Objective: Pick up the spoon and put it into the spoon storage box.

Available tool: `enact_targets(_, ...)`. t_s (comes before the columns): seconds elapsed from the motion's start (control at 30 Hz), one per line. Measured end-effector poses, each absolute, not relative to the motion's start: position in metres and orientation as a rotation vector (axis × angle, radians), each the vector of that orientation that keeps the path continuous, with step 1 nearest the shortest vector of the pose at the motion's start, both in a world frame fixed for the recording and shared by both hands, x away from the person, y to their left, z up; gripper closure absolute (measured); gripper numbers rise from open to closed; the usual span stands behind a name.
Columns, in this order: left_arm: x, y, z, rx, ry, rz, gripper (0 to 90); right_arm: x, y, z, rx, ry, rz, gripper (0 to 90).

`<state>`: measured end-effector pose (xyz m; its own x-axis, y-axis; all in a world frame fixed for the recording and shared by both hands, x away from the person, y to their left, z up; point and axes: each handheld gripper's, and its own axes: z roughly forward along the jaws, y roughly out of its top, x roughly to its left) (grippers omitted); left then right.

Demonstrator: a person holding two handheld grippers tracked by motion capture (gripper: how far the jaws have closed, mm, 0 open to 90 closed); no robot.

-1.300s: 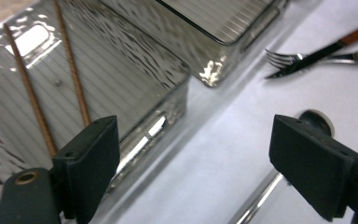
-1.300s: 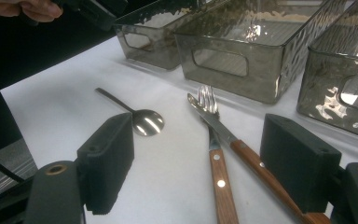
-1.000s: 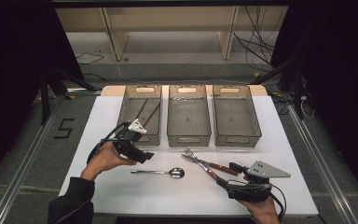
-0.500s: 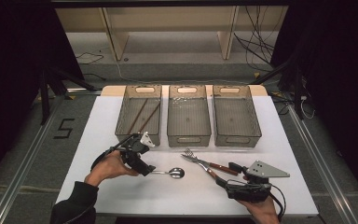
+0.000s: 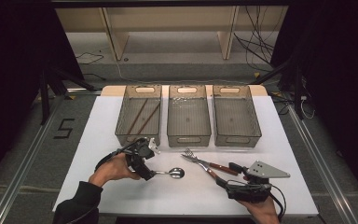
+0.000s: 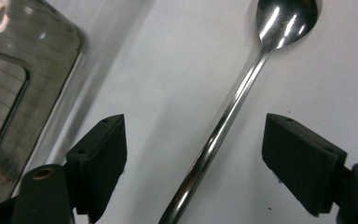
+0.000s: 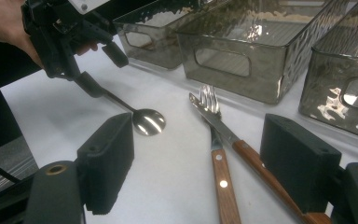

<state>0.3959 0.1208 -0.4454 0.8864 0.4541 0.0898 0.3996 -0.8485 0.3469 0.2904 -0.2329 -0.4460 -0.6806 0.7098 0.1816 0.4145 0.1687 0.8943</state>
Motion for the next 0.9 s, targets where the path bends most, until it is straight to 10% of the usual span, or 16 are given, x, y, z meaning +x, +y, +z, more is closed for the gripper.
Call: enact_targets(0.9,0.4038,0.1126,-0.4547,2.888,0.453,0.117,53.3,0.2923,-0.2312,-0.4451,1.076,2.176,1.514,26.7)
